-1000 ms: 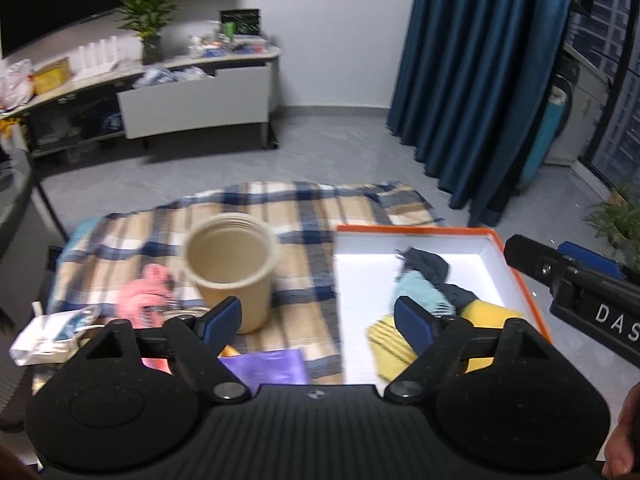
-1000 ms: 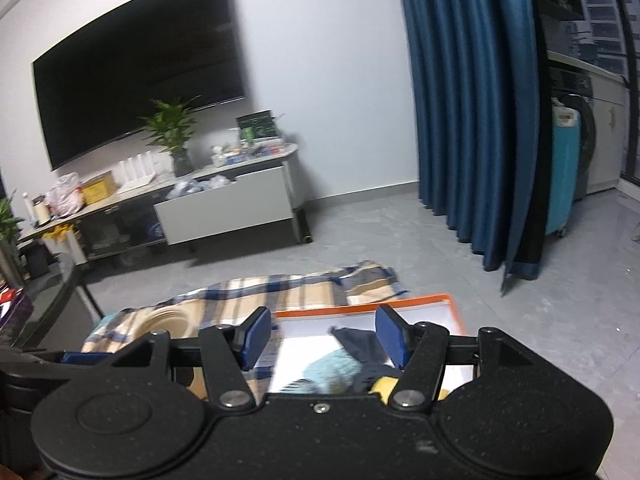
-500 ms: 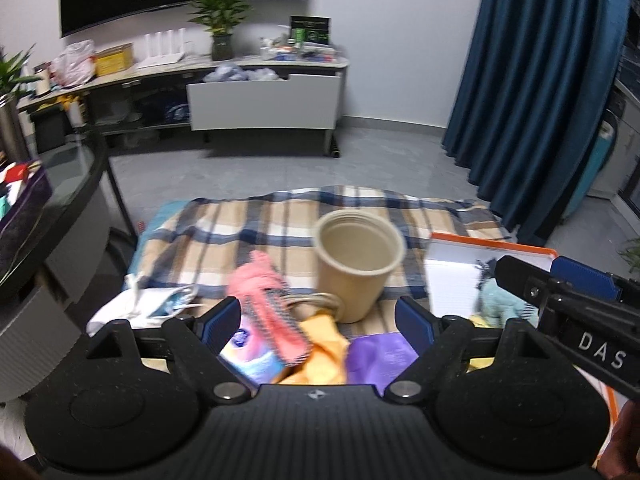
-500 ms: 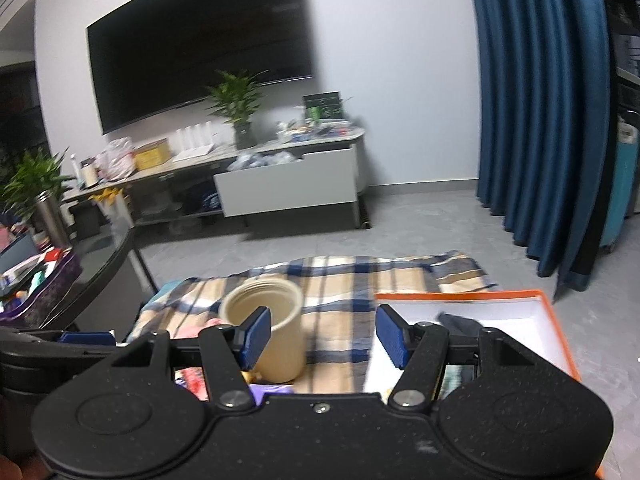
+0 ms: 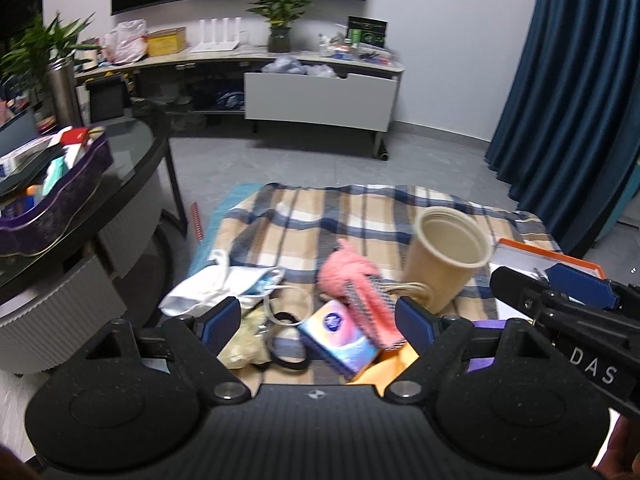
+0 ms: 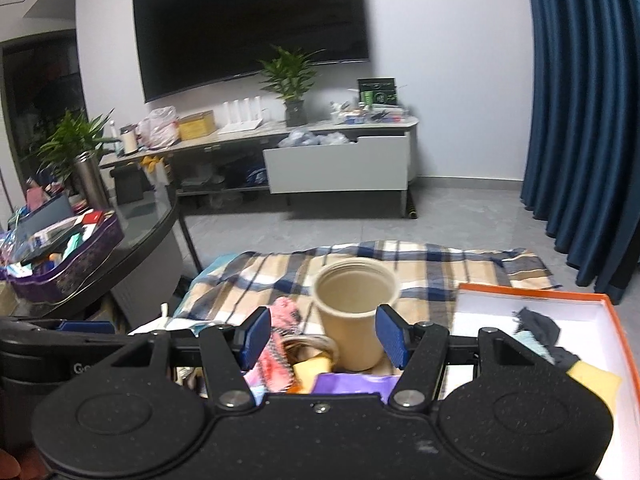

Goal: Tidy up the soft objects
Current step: 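Move both grippers back to the pile of soft items, then grasp the white face mask with the left gripper while the right gripper grasps the pale yellow gloves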

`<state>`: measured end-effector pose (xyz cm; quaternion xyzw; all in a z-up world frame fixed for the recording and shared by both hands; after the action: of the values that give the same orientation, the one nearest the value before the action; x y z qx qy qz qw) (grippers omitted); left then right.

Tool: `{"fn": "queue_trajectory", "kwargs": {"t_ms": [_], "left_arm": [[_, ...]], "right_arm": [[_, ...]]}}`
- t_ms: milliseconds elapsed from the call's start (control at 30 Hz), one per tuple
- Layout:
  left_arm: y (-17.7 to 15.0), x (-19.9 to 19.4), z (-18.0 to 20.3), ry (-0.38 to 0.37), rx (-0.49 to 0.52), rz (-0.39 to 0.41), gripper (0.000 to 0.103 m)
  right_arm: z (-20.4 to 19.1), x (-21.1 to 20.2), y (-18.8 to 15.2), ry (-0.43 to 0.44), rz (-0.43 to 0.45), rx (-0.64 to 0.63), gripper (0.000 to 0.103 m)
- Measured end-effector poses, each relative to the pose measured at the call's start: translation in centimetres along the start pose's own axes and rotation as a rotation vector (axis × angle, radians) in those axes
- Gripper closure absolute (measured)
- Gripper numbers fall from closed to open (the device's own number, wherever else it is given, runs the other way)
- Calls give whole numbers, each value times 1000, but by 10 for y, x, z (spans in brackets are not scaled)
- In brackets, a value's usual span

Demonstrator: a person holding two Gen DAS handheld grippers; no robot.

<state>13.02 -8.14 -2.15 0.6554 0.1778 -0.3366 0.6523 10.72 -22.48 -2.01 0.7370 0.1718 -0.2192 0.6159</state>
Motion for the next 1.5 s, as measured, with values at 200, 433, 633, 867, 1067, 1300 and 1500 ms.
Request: {"fn": "queue_trajectory", "kwargs": {"t_ms": [200, 433, 633, 867, 1067, 1300, 1500], "left_arm": [[-3, 0, -26, 18, -32, -2, 17], [-12, 7, -46, 34, -57, -25, 17], [-19, 12, -58, 34, -68, -40, 17], [-31, 37, -83, 89, -69, -54, 8], [-28, 64, -96, 96, -75, -57, 8], [-14, 98, -97, 58, -17, -69, 4], [-10, 124, -87, 24, 76, -84, 0]], "right_arm": [[-24, 10, -5, 27, -18, -23, 32], [-43, 23, -15, 46, -52, -42, 32], [-52, 32, -24, 58, -81, -51, 32], [-48, 29, -32, 63, -90, -54, 32], [-43, 25, -34, 70, -89, -52, 32], [-38, 22, -36, 72, -90, -40, 32], [-41, 23, -38, 76, -100, -37, 32]]}}
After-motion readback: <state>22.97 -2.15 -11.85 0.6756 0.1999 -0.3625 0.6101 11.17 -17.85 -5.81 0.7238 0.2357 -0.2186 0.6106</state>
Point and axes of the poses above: each gripper's, at about its wrist camera, not at the fingertips, and x roughly the way its jaws point, z to its right, y to its top, the point moved 8 cm from there along x, roughly the way its jaws point, and after that the axes turned 1 degree about z, right-handed, at the moved point
